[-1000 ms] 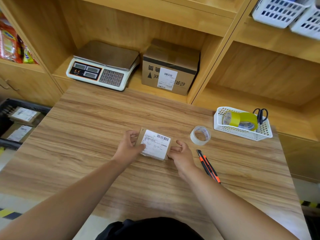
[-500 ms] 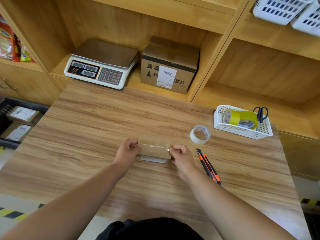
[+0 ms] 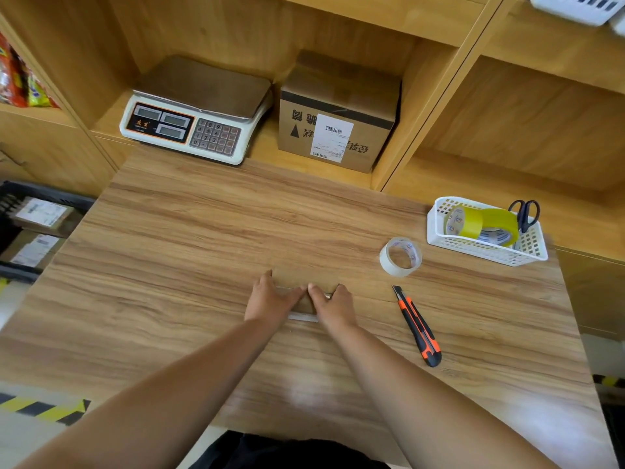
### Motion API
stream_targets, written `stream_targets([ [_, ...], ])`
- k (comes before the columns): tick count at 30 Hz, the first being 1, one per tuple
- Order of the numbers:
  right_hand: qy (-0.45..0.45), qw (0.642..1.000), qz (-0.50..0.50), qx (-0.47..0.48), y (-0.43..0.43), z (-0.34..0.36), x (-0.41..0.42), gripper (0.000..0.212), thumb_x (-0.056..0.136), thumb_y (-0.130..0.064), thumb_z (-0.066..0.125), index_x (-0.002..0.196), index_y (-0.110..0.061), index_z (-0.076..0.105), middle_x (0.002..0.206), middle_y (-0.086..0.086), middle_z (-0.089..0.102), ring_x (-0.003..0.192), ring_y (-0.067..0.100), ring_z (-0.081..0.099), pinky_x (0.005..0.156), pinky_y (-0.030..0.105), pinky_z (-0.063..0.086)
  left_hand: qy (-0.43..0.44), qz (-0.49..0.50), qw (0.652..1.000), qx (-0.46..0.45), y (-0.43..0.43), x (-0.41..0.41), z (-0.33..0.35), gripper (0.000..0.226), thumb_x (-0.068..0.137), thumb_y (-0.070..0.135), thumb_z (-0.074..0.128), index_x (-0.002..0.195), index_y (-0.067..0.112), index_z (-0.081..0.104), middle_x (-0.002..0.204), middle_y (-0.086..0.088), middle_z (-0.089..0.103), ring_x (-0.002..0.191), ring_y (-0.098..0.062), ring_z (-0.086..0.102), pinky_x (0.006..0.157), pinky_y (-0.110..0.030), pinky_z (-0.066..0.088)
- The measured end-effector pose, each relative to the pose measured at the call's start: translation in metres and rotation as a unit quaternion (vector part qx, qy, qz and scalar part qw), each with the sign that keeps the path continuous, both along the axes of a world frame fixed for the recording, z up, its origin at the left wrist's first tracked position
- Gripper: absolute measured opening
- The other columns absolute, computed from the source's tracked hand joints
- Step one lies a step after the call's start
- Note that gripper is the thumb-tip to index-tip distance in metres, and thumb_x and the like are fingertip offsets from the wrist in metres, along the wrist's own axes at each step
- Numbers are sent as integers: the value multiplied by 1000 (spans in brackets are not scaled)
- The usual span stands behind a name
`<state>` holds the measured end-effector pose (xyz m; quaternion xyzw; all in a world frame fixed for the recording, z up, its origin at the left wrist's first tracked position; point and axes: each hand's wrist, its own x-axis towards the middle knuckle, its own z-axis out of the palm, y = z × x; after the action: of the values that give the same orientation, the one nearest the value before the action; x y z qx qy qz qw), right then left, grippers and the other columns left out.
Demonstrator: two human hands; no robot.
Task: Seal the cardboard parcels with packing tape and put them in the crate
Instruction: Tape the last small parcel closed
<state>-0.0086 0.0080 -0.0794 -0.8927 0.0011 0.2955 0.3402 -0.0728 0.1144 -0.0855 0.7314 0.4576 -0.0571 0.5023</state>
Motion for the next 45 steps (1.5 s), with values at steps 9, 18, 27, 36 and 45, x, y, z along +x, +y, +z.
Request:
stream_targets([
  [9,-50,997,-9,-54,4,-2,-6,54,96,-43,48,123,3,48,120,22,60,116,36,53,87,35,39,-26,25,999,16,-4,-3,-10,58,94,40,52,140,7,39,129,-13,59,119,-30,54,90,-32,42],
  [18,-89,993,-45,-61,9,-6,-14,44,96,-41,49,98,3,54,100,25,64,100,37,57,74,35,34,-23,-4,1000,-8,5,-7,-11,50,103,33,32,148,12,29,141,-15,48,128,-32,45,101,-36,37],
  [27,-54,992,-108,22,5,-1,-20,43,102,-32,35,108,0,63,108,21,65,106,35,57,77,30,35,-4,34,991,-128,11,-14,-4,49,102,38,27,137,9,47,135,-17,50,122,-34,47,99,-34,36],
  [36,45,992,-66,102,-22,19,-35,44,102,-31,37,140,-10,44,139,1,49,132,21,41,97,13,29,-90,28,991,-96,-2,-42,13,45,103,30,35,145,14,37,142,-8,46,130,-26,42,97,-25,31],
  [45,38,978,33,200,-60,32,-65,61,91,4,52,146,-14,35,138,-5,49,124,7,45,86,0,34,-187,92,972,-105,-24,-97,35,48,97,1,44,141,21,44,130,13,50,115,-1,45,93,-15,35],
])
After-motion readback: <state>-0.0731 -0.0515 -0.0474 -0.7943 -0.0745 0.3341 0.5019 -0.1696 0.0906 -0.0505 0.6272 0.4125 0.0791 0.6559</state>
